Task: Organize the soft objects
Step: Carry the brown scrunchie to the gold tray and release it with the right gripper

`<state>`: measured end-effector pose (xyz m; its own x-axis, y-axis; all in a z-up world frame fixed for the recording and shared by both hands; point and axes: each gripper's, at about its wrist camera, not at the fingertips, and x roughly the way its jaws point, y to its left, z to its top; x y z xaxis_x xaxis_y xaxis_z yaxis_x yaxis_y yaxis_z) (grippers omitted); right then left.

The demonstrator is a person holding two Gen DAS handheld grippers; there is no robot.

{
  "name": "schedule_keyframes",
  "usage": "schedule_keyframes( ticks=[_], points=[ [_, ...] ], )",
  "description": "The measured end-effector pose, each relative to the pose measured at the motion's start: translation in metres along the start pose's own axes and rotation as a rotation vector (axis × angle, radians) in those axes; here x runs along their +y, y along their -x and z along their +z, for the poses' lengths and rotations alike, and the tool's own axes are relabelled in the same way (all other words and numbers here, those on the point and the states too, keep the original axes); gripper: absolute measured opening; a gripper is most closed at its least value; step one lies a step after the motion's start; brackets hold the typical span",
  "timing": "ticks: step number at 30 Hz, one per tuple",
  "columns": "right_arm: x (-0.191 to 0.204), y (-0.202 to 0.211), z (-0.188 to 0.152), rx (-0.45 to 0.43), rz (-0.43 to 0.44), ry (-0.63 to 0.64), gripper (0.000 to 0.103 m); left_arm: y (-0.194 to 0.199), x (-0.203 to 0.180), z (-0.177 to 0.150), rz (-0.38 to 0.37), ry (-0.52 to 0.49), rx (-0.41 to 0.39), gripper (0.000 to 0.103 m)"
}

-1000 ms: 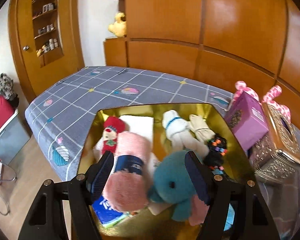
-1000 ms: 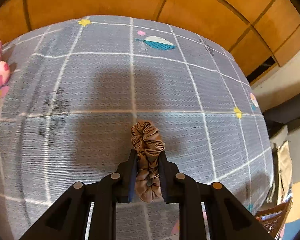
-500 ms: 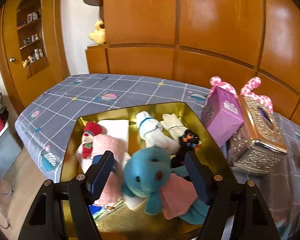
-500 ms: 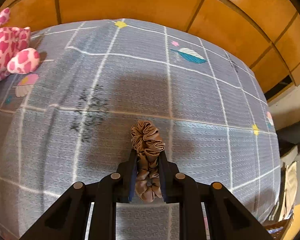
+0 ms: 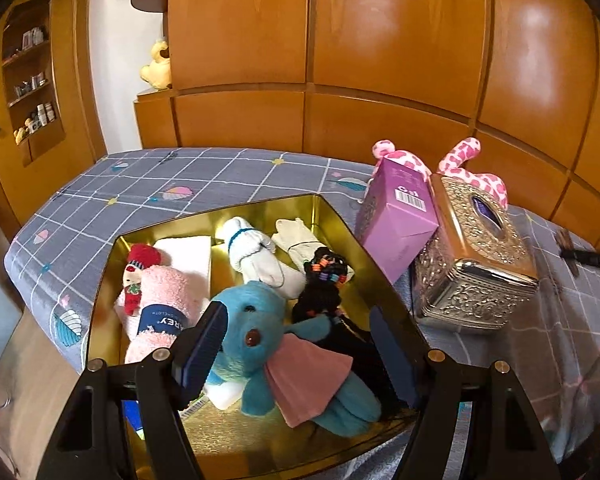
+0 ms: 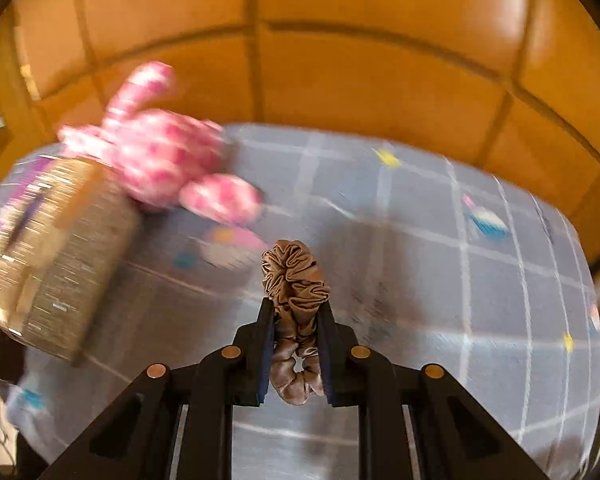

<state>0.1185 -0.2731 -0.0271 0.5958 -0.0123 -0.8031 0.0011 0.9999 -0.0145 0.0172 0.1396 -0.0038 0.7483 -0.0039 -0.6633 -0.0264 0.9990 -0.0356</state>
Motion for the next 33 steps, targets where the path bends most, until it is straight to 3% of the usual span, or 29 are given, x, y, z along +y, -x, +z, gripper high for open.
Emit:
schedule_keyframes(
  ticks=[6,16,23,33],
  points=[
    [0.060,0.012,0.041,-0.080,0.115,0.088,0.018,0.003,-0.001,0.002,-0.021,-0.006,0.004,0.074],
    [0.155,0.017,0.076,-0.134,0.243,0.206,0.018,0.012,0.009,-0.001,0.022,-0.014,0.005,0.075],
    [0.214,0.021,0.074,-0.129,0.338,0.278,0.018,0.017,0.026,-0.002,0.065,0.021,-0.003,0.076],
    [0.297,0.026,0.042,-0.066,0.486,0.380,0.018,0.017,0.047,-0.001,0.101,0.075,-0.009,0.077]
  ],
)
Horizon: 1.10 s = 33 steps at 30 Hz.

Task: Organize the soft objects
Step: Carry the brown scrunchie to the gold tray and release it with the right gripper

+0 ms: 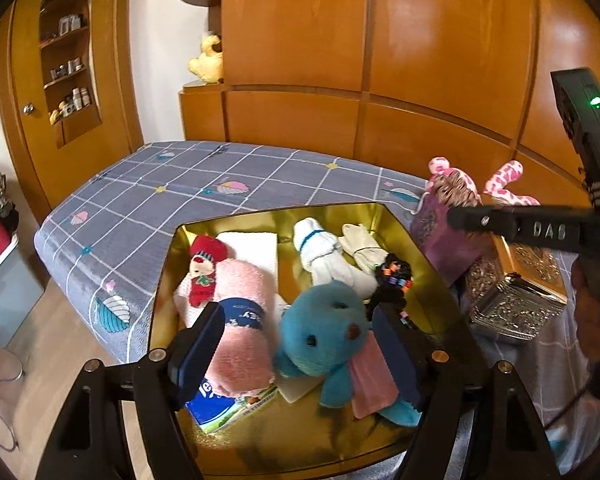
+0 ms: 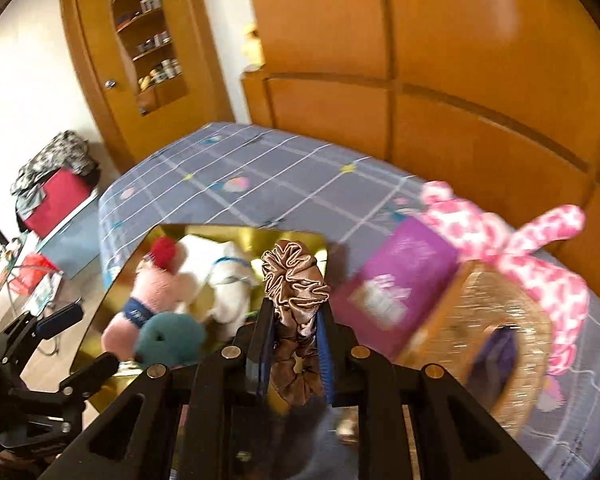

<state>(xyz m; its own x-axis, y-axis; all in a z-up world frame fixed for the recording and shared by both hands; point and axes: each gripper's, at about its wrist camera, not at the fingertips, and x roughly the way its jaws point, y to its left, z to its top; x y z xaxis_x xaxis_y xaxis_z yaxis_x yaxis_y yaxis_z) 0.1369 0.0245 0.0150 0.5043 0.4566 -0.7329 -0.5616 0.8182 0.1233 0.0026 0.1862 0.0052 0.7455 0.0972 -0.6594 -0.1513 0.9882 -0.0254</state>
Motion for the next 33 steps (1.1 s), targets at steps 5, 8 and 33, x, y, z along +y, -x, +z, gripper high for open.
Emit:
schedule_keyframes(
  ticks=[5,8,33],
  points=[
    [0.029,-0.026,-0.002,0.040,0.053,0.008,0.018,-0.003,0.016,0.001,0.036,0.052,0.000,0.077],
    [0.045,-0.045,-0.004,0.062,0.074,0.021,0.018,-0.005,0.033,0.005,0.080,0.102,-0.005,0.077],
    [0.069,-0.065,-0.028,0.084,-0.015,0.031,0.040,0.000,0.046,0.007,0.144,0.154,-0.044,0.094]
  ],
)
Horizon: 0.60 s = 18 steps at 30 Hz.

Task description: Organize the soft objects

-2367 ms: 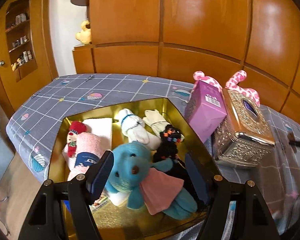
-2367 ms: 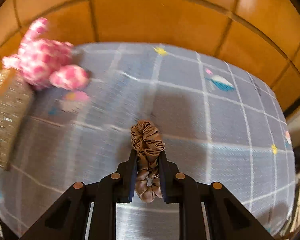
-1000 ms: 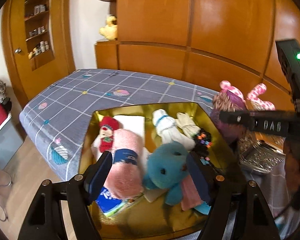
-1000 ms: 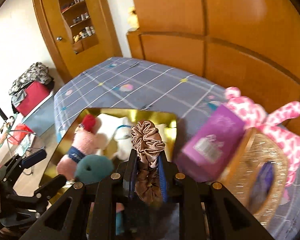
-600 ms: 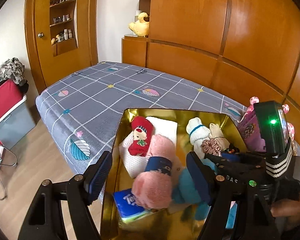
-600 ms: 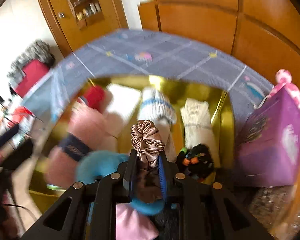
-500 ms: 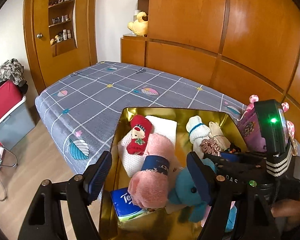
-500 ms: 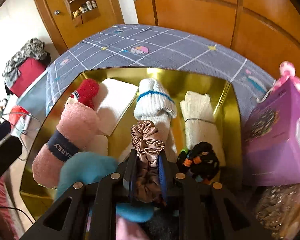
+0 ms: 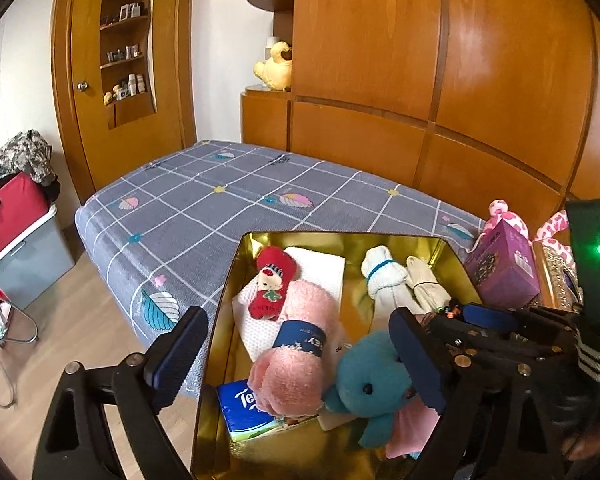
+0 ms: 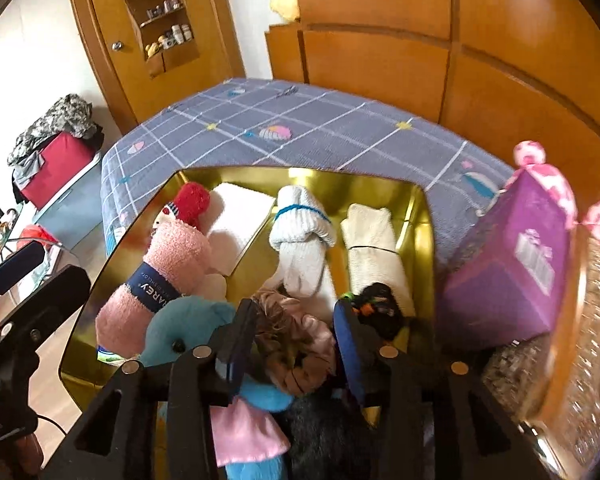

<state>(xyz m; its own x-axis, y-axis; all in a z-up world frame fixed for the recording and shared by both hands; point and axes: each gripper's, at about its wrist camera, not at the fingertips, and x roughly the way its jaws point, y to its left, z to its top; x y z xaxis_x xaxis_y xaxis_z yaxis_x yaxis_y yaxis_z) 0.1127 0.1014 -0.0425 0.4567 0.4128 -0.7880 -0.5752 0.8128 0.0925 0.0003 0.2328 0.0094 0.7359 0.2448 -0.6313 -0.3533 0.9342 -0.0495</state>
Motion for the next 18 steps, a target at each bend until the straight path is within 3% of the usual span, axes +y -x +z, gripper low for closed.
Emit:
schedule_keyframes(
  ticks=[4,18],
  points=[
    [-0.002,0.019,-0.009,-0.044,-0.039,-0.008,0.041,0.007,-0.008,0.000,-0.012,-0.015,-0.016,0.102],
    [-0.032,0.083,-0.060,-0.177,-0.278,-0.117,0.041,0.032,-0.050,-0.020,-0.026,-0.066,-0.026,0.103]
  ],
)
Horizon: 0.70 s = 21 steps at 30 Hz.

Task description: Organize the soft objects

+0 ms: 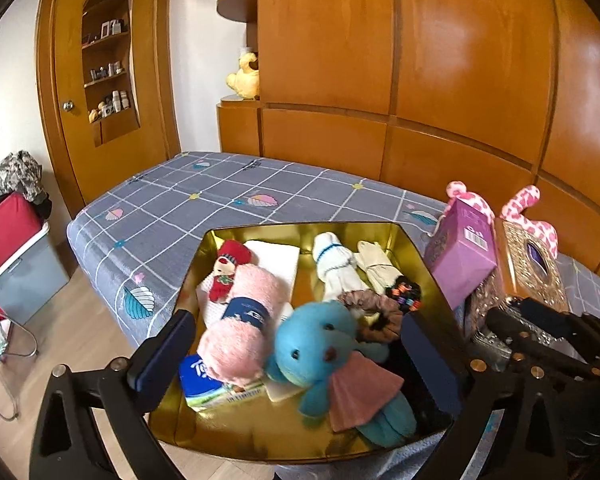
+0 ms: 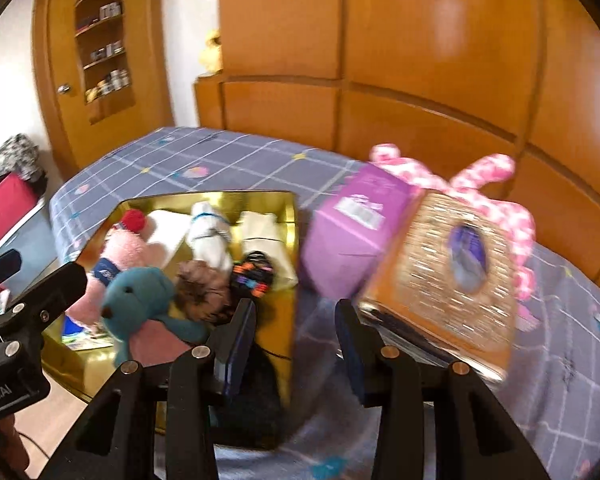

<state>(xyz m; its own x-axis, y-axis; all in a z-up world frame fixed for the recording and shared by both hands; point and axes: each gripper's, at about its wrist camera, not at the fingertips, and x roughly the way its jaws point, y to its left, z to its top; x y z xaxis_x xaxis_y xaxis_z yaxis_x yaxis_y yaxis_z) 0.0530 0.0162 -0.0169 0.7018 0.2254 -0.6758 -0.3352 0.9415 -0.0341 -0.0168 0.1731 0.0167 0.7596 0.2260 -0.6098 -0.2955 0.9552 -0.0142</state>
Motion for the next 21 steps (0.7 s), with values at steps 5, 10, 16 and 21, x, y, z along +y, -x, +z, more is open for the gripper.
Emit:
schedule_keyframes(
  ticks=[5,10,16,21],
  points=[
    [-0.024,0.013,-0.017,-0.024,-0.062,-0.071,0.041,0.007,-0.019,-0.010,-0.035,-0.027,-0.015,0.103],
    [-0.048,0.023,-0.031,-0.051,-0.146,-0.150,0.041,0.010,-0.042,-0.026,-0.064,-0.056,-0.005,0.103],
    [-0.072,0.033,-0.044,-0.056,-0.202,-0.208,0.041,0.015,-0.063,-0.034,-0.063,-0.095,-0.016,0.102],
    [-0.077,0.037,-0.048,-0.055,-0.210,-0.219,0.041,0.017,-0.067,-0.036,-0.068,-0.100,-0.013,0.103]
  ],
)
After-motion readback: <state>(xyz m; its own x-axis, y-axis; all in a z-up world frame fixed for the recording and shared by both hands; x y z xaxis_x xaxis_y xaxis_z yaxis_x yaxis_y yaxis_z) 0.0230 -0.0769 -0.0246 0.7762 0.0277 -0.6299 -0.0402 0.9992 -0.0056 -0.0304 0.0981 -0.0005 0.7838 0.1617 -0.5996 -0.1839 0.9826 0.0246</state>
